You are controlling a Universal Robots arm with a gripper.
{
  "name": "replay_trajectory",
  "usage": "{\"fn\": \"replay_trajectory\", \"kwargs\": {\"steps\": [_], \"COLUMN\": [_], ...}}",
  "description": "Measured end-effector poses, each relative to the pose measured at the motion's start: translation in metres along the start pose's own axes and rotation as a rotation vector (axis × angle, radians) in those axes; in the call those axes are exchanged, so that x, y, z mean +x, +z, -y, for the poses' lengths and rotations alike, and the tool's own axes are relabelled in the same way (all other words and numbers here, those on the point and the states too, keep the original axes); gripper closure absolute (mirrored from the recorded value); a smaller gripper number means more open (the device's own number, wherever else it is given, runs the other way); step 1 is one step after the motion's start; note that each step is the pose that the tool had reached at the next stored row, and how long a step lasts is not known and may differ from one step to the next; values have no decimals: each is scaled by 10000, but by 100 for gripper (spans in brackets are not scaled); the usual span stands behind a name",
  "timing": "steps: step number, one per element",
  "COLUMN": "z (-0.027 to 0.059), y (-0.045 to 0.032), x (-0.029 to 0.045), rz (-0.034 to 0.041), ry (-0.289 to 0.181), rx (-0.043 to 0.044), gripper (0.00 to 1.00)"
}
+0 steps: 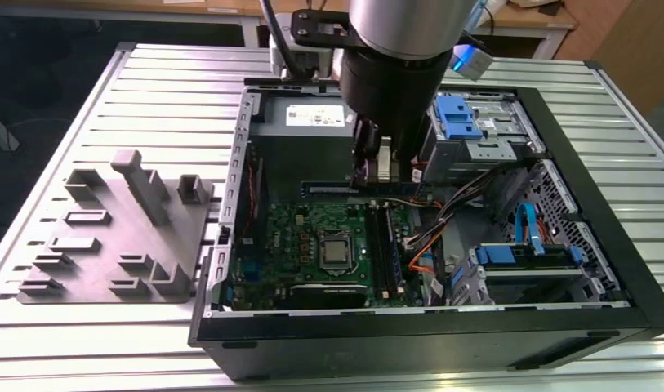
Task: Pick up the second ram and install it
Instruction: 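Pick up the second ram and move it above second insertion slot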
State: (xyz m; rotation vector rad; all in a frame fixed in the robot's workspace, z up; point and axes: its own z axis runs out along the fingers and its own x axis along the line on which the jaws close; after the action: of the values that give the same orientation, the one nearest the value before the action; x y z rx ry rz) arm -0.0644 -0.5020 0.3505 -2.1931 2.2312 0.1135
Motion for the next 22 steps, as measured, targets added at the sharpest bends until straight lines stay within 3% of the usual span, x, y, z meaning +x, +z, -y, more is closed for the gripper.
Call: {"fn": "replay_trajectory", "kwargs": {"steps": [7, 12, 22], "z": [5, 6, 12], "y": [102, 133, 282], "x": [5, -5, -5], "rz": [4, 59, 60], "ry": [-13, -15, -15], "rx": [17, 18, 17], "gripper": [92, 92, 92]}}
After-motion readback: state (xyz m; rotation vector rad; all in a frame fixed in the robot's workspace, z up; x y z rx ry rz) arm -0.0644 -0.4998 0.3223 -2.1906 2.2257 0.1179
